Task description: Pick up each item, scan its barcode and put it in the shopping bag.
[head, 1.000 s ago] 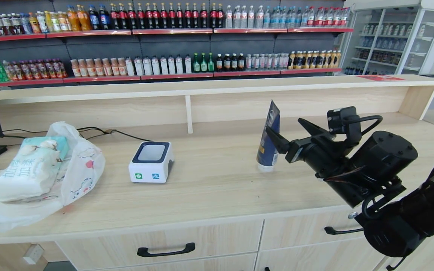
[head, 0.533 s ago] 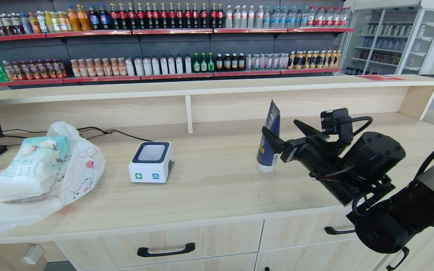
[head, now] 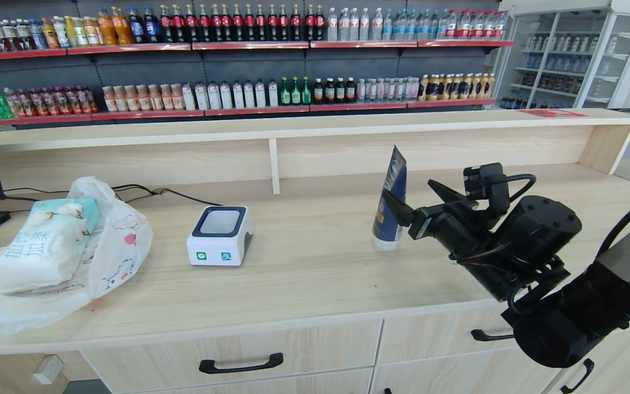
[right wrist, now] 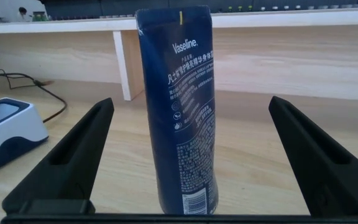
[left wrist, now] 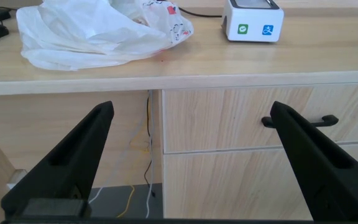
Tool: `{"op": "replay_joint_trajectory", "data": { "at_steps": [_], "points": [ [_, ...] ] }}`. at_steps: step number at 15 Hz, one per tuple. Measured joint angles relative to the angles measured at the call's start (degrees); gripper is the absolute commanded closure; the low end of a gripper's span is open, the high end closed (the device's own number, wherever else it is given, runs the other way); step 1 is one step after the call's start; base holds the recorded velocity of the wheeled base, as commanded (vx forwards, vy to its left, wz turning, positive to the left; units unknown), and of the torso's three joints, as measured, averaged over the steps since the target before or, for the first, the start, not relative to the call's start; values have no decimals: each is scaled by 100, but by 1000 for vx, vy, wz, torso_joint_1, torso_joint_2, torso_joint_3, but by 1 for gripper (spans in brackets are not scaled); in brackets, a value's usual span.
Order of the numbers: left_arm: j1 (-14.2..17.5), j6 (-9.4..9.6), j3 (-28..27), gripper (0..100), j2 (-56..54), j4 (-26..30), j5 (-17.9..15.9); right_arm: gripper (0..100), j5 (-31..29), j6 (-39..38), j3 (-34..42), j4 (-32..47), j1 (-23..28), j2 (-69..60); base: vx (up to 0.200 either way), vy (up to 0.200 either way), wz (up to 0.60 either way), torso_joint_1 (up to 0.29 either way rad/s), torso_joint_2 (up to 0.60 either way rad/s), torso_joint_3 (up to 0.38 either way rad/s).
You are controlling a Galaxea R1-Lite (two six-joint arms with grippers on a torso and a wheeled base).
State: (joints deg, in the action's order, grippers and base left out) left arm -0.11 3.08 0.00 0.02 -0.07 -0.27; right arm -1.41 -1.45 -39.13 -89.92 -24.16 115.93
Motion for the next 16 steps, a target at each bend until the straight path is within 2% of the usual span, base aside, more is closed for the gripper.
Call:
{"op": "replay_joint_trajectory", "data": {
  "at_steps": [16],
  "points": [
    [6,-11,0,0,0,7,2,0,2,4,184,-2,444,-6,0,0,0,0,0,0]
  ]
}}
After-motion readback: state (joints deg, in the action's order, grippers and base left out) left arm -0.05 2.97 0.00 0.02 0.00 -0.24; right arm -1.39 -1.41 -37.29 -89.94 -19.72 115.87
